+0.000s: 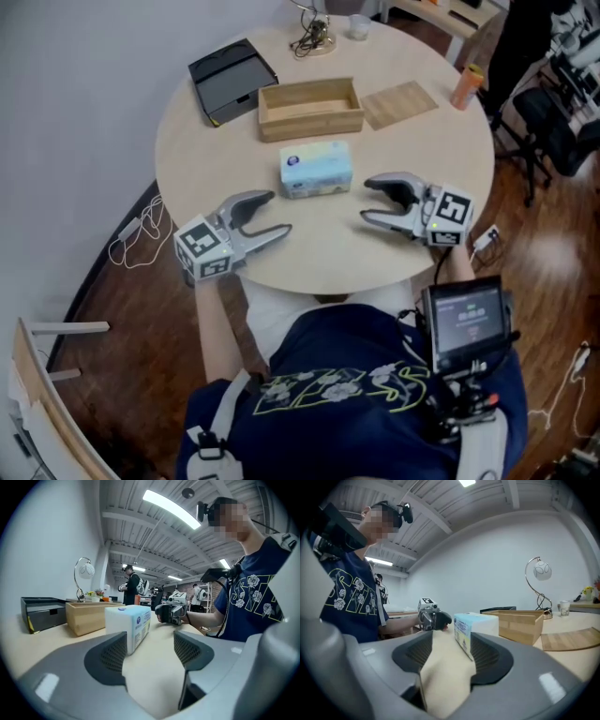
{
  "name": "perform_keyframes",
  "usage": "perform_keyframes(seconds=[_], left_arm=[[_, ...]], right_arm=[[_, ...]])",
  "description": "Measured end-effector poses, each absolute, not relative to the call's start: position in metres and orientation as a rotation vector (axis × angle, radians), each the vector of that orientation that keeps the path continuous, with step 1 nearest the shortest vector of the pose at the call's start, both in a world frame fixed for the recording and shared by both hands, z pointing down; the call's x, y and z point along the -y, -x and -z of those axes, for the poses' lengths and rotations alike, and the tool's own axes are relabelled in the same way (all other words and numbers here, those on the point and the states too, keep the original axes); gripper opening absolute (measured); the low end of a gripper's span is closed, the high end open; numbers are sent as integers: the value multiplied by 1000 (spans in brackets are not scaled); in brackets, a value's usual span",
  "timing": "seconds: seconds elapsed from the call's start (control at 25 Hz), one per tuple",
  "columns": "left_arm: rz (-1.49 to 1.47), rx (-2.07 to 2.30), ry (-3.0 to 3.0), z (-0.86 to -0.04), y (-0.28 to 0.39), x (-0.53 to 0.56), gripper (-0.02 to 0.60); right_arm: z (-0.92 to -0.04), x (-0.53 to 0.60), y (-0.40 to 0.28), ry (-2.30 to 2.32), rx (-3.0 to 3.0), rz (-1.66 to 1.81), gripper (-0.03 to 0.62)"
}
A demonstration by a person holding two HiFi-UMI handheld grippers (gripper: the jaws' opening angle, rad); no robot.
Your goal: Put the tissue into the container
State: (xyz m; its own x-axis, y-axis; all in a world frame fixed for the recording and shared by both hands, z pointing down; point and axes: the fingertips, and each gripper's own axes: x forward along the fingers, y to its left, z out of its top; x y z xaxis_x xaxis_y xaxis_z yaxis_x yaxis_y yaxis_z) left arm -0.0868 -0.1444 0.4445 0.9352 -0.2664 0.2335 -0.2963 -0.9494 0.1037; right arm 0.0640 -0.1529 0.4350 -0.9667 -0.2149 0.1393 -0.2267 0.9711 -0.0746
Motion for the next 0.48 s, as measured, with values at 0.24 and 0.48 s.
perform_keyframes(seconds=[0.24,0.48], left_arm=[[-205,530,-2994,-434,158,162,394],[-208,427,-3015,-433,179,167,393]], right_arm=[[-439,179,-101,-416,2980,-143,387],[-437,191,-95,-356,2981,-136,376]])
